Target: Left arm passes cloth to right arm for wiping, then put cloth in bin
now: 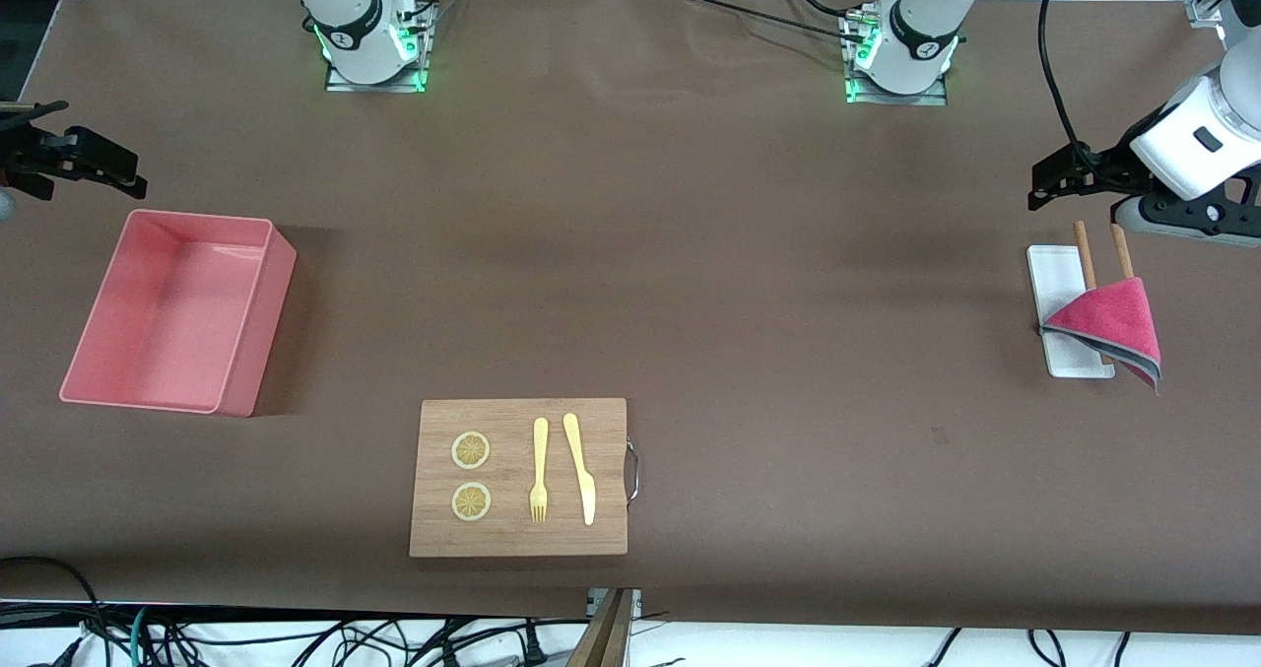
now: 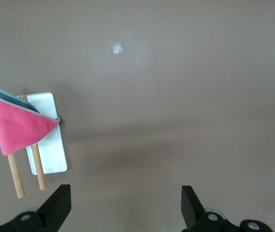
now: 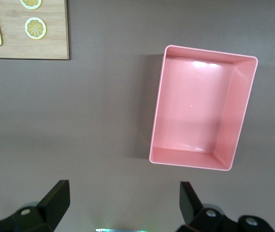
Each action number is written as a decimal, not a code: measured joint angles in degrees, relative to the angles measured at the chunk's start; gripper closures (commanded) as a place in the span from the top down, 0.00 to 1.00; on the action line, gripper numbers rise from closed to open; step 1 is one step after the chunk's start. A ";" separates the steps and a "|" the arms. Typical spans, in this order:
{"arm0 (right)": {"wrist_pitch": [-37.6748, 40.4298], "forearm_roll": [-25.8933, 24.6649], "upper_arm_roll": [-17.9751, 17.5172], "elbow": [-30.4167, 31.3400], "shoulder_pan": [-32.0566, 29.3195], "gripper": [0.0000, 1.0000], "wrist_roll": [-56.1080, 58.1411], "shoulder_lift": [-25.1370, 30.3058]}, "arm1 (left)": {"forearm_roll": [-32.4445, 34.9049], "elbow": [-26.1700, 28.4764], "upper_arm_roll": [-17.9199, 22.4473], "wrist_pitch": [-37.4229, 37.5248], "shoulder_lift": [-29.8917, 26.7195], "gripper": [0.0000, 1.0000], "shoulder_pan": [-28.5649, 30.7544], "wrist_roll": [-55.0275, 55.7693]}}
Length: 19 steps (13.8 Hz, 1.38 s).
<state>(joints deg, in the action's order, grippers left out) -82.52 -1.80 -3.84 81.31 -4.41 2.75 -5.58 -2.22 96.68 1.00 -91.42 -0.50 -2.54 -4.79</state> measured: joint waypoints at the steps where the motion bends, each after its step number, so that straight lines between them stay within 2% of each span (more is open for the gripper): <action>1: 0.00 0.00 0.03 0.00 0.00 1.00 0.00 -0.04 | 0.00 -0.31 0.01 0.29 0.24 1.00 0.21 0.00; 5: -0.03 0.00 0.26 0.00 0.00 1.00 0.02 -0.04 | 0.00 -2.63 0.01 2.29 0.57 1.00 0.57 0.01; 19: -0.03 0.00 0.39 0.00 -0.01 1.00 0.04 -0.04 | 0.03 -2.77 0.23 3.71 3.34 1.00 3.06 0.03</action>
<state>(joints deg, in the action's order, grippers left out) -82.55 -1.80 -3.45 81.31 -4.42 2.79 -5.63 -2.19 93.91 1.23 -87.71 2.85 0.53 -4.77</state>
